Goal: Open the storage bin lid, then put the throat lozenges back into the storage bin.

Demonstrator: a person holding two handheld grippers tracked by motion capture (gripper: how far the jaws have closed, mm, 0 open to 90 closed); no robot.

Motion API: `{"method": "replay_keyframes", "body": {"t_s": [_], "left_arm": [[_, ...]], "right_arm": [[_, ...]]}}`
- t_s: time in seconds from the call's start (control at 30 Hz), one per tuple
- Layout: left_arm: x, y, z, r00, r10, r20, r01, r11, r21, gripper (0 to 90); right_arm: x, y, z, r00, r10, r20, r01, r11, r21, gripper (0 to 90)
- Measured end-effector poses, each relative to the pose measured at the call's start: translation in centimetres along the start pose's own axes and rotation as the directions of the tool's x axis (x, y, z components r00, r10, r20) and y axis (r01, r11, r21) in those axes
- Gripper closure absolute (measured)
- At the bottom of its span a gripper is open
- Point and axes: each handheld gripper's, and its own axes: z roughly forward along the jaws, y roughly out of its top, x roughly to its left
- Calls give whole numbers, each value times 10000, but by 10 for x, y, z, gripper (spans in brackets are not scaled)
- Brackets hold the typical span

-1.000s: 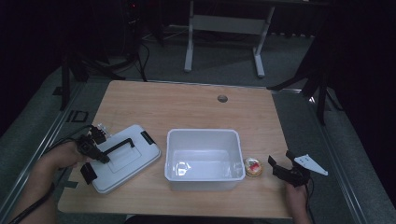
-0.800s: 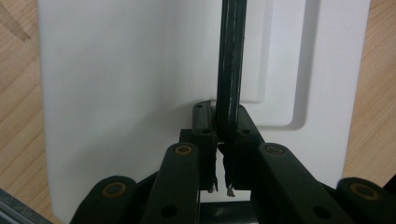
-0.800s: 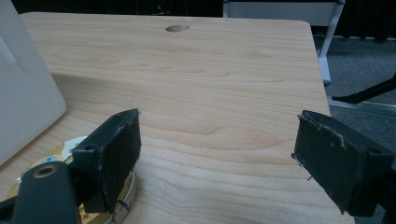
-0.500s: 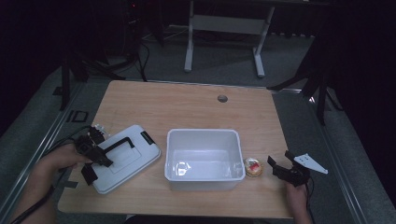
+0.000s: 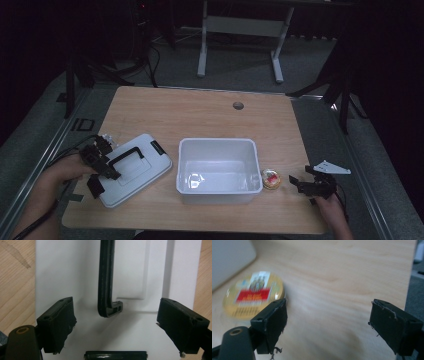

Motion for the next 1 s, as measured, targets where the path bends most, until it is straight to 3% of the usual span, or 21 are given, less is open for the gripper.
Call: {"method": "replay_keyframes", "body": {"t_s": [0.17,0.3,0.43,0.53,0.63,0.73,0.8,0.87,0.93,1.0], "left_arm": [[-1,2,-2,10000,42,1,-42,10000,-42,141],[-3,2,-5,9999,141,3,-141,9999,30,141],[-3,1,-6,9998,185,-99,-184,9997,152,141],[-3,1,-6,9998,194,-59,-193,9997,178,141],[-4,1,-6,9996,249,-101,-246,9992,317,141],[-5,1,-6,9994,336,-79,-332,9983,471,141],[-6,1,-7,9994,341,-96,-335,9982,495,141],[-5,1,-7,9995,288,-139,-281,9984,488,141],[-6,0,-7,9995,272,-128,-265,9982,540,141],[-6,0,-7,9995,295,-148,-286,9979,574,141]], "right_arm": [[-4,4,-7,9966,-511,-641,561,9954,778,142],[-4,7,-10,9872,-807,-1375,965,9889,1131,142],[1,10,-10,9695,-1335,-2057,1652,9755,1451,142],[6,13,-9,9521,-1852,-2433,2331,9546,1855,142],[12,15,-6,9319,-2250,-2846,2956,9257,2360,144],[18,19,-3,9077,-2708,-3204,3652,8860,2857,145],[23,21,-2,8913,-3164,-3248,4164,8549,3096,145],[28,23,-2,8673,-3615,-3422,4740,8096,3461,143],[32,28,-1,8623,-3412,-3741,4817,7805,3985,143],[33,30,0,8614,-3397,-3776,4837,7752,4063,143]]}}
